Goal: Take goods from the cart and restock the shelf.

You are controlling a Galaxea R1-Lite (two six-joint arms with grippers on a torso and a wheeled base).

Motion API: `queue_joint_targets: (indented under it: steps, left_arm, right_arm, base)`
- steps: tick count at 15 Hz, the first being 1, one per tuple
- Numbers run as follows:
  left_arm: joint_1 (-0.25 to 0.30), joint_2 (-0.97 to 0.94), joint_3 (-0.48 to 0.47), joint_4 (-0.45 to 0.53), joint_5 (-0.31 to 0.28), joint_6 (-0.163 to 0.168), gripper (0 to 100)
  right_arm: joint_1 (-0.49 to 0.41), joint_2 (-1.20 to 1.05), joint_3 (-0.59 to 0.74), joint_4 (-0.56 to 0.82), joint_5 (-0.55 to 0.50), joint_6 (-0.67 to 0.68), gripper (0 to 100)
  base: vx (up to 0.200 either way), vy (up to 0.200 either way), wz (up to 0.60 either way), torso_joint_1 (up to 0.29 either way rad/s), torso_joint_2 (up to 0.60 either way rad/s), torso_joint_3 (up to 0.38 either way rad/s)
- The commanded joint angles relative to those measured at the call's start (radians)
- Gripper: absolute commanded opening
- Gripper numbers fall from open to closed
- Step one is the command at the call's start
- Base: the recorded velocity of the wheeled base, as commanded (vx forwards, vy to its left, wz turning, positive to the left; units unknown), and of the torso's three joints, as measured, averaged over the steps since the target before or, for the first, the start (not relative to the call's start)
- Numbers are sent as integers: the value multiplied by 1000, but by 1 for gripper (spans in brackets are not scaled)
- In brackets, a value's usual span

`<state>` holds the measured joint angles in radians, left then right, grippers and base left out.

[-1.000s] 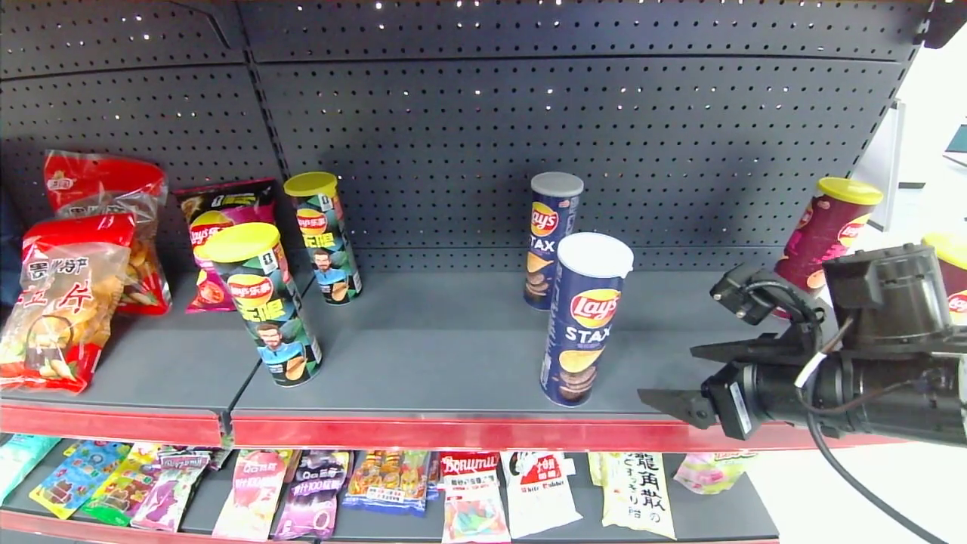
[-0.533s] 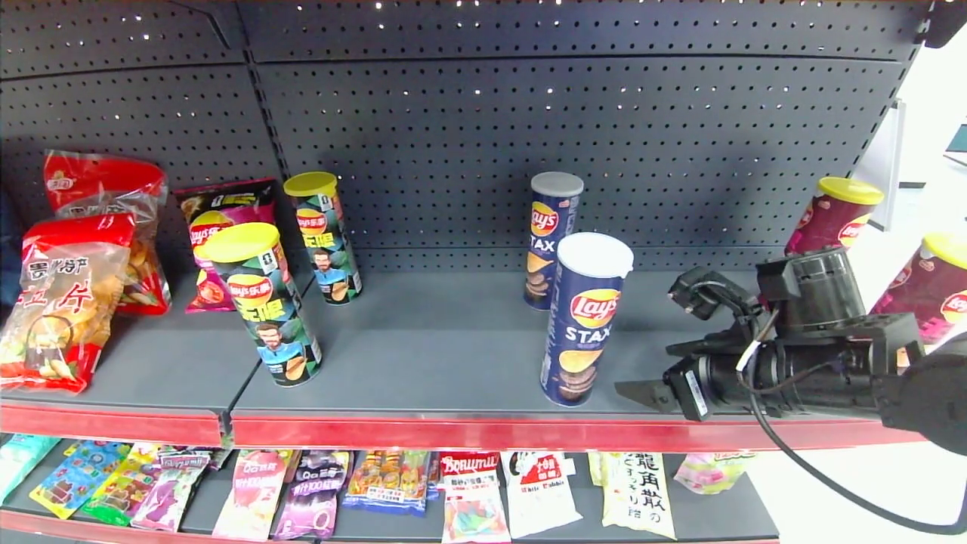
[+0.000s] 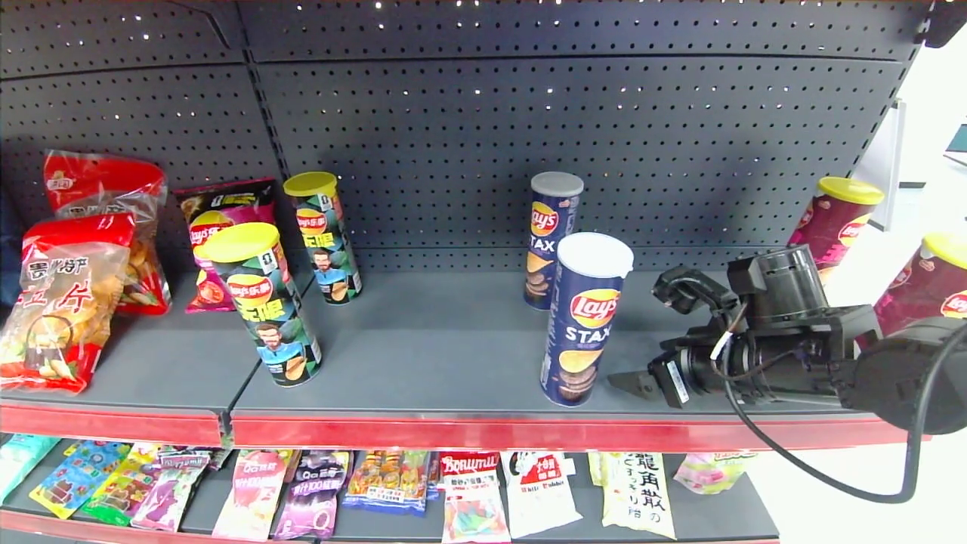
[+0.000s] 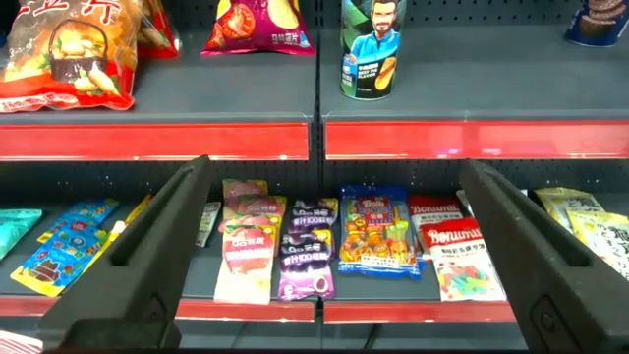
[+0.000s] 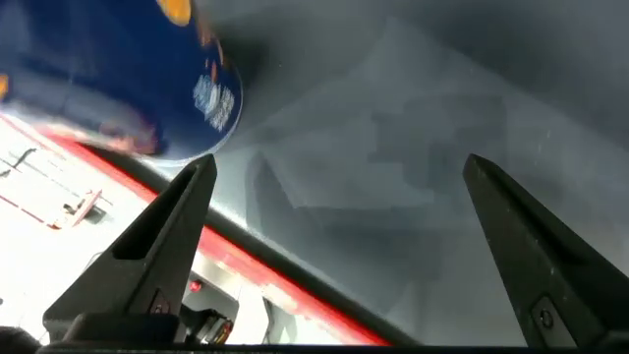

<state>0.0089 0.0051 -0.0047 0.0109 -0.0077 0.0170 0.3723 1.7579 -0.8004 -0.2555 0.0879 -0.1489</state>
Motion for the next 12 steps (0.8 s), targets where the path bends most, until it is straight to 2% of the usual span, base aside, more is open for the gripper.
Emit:
queue_joint_targets:
  steps: [1,12]
  left_arm:
    - [-1,-1,0,0,0,0,100]
    - [0,-1,0,0,0,-2,100]
  right_arm:
    - [0,17,-16,-1,1,-1,100]
    - [5,61,-40,-1,0,-3,100]
  base:
    - [0,0,0,0,0,0]
    - [0,0,0,0,0,0]
